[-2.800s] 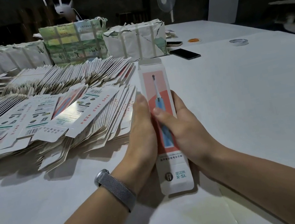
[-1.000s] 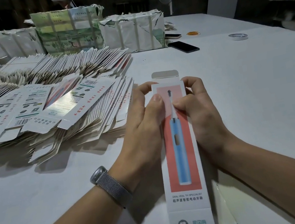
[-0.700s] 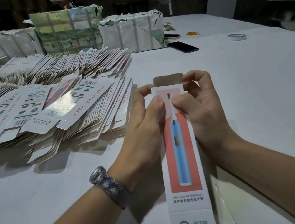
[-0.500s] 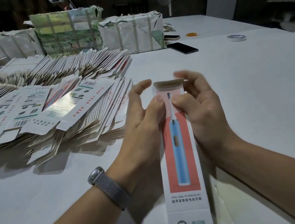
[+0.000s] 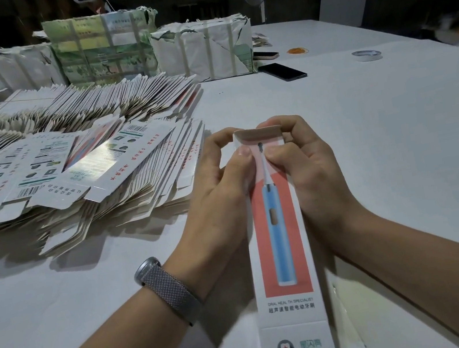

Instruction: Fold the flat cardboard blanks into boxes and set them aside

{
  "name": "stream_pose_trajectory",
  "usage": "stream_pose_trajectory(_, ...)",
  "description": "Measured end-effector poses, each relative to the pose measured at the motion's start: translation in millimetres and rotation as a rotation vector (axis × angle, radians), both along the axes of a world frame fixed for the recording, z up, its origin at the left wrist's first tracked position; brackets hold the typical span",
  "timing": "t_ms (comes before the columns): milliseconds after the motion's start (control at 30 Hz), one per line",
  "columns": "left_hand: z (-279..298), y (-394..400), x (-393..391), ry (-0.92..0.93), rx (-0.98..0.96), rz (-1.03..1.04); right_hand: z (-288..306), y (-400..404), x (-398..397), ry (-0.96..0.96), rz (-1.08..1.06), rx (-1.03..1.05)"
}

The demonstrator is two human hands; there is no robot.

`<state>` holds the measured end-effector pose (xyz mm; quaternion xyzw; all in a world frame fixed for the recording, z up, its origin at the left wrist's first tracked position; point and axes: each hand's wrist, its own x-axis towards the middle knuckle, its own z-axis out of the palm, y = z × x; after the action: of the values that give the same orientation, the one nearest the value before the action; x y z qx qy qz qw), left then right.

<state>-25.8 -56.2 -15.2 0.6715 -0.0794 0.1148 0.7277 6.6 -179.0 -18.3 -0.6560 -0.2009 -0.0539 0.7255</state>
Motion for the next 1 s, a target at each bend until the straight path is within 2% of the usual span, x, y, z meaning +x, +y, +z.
stream_pose_trajectory(233, -5.6, 2.5, 4.1, 0.059, -0.063, -0.020, -1.4, -0.5, -0.4, 0.058, 0.024, -0.027)
stream_pose_trajectory(633, -9.7, 4.7, 9.9, 0.048, -0.076, -0.036, -1.4, -0.9, 3.9, -0.007, -0.017, -0.060)
stream_pose_trajectory(900, -11.6, -0.3, 9.2, -0.028, -0.062, -0.098, 11.3, -2.5, 4.9, 0.032, -0.047, 0.045)
stream_pose_trajectory(1000, -13.0, 0.7, 9.1, -0.046, -0.006, -0.104, 11.0, -3.1, 5.1, 0.038, -0.073, 0.013)
